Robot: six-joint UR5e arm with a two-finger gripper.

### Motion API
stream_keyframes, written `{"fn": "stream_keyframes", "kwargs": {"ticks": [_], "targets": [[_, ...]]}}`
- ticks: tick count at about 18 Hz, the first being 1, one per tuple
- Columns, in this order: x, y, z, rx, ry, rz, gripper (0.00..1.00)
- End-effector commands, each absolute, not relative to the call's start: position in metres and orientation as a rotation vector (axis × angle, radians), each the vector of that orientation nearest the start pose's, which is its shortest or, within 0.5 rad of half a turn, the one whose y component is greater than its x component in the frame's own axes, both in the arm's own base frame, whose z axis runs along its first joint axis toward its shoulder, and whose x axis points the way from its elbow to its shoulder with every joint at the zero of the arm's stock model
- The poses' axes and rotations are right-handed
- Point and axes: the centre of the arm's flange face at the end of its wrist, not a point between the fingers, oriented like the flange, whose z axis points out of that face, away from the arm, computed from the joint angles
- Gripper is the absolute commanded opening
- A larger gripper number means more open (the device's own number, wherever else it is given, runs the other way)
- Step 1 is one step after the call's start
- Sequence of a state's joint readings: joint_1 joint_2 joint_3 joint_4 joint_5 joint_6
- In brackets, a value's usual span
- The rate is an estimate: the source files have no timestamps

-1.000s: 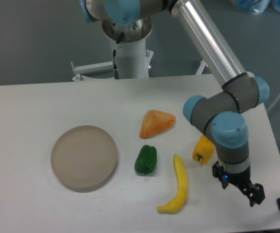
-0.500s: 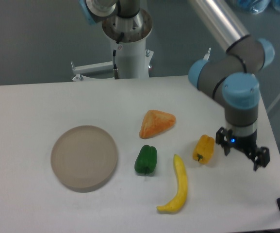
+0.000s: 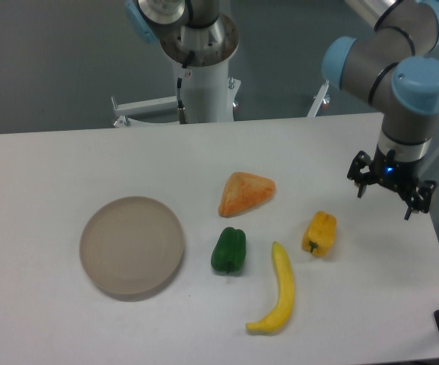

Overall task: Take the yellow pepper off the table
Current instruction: 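Raise the open gripper up and away from the yellow pepper, then move the open gripper over the yellow pepper and lower it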

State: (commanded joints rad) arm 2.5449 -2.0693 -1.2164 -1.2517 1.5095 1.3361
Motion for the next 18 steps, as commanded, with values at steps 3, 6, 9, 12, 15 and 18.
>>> {"fn": "stream_keyframes", "kwargs": {"ticks": [3,6,9,12,15,18], "targets": [[-0.505,0.507,0.393,-2.967,0.544,0.174,1.0],[-0.502,0.505,0.382,-2.976,0.544,0.143,1.0],[-0.496,0.505,0.367,-2.981,0.54,0.094,1.0],[-0.484,0.507,0.338,-2.978,0.53,0.009,1.0],[-0.481,0.507,0.328,-2.915,0.406,-0.082,1.0],[-0.476,0.506,0.314,-2.874,0.22,-0.108,1.0]]}}
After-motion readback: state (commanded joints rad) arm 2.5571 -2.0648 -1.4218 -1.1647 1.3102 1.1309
